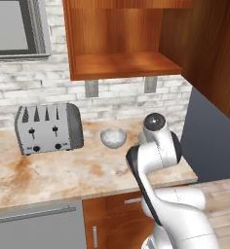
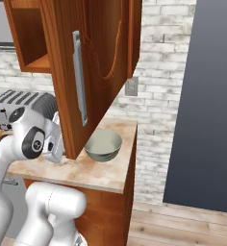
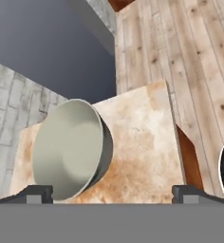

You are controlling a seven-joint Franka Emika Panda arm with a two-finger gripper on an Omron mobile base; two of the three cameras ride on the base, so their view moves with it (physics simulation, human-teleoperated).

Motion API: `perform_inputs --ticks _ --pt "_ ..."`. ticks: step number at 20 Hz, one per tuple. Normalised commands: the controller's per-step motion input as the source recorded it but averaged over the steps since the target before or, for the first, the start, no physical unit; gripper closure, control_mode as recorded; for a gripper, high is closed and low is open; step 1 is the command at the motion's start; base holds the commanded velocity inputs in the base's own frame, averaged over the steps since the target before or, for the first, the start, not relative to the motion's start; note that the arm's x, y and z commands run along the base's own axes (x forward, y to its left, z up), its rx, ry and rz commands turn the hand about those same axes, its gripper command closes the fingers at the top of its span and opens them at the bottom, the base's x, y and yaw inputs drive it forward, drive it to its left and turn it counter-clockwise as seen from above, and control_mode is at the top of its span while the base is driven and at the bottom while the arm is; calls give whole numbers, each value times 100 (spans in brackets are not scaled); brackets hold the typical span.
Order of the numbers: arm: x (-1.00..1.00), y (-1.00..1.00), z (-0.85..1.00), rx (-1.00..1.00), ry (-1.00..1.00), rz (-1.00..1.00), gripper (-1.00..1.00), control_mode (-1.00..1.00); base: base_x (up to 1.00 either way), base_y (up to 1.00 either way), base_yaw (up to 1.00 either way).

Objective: Pick up the bowls on the counter and stack them on top of one another in the open cabinet. Place the smaller bowl on top of the larger bowl.

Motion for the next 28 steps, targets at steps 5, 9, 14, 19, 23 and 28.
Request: perform_inputs --ticks 5,9,14,19,23,28 --pt "17 3 -19 2 -7 -7 -100 -100 0 0 0" --pt "19 3 -12 0 -4 -7 -100 -100 0 0 0" --pt "16 0 -12 2 -3 -5 -100 -100 0 0 0" --pt "19 0 -11 1 0 -4 -100 -100 0 0 0" --pt "24 0 -13 1 0 -3 -100 -100 0 0 0" --pt "24 0 -12 1 0 -2 -100 -100 0 0 0"
